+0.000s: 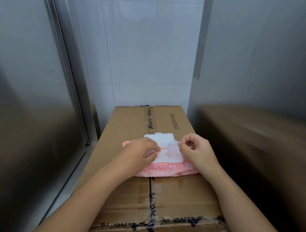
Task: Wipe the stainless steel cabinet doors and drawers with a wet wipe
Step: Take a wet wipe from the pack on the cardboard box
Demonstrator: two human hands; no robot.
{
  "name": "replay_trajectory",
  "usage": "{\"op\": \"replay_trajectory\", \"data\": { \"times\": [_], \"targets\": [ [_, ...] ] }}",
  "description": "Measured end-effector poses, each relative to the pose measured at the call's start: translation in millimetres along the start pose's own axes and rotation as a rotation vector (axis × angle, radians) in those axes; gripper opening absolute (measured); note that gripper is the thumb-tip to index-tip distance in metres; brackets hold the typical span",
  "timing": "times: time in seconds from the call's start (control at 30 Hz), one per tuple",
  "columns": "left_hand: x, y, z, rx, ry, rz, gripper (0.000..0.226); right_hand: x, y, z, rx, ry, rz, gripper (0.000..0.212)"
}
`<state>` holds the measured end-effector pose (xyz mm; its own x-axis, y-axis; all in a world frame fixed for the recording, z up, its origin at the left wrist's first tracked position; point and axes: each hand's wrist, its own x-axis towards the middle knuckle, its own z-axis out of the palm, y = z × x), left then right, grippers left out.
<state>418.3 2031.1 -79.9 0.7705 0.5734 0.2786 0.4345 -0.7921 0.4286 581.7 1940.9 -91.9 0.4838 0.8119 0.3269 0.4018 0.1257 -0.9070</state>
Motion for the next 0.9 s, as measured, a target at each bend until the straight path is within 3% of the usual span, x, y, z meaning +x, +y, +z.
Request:
{"op": "replay_trajectory", "data": {
  "times": [0.3,0.9],
  "targets": [
    [16,11,1,0.004,-0.052,0.084,0.016,-3,-1,0,0.025,0.001,-0.021,0.021],
    [21,16,11,0.133,-0.023,-0.045,0.004,-3,3,1,0.002,-0.006,-0.030,0.022]
  ]
}}
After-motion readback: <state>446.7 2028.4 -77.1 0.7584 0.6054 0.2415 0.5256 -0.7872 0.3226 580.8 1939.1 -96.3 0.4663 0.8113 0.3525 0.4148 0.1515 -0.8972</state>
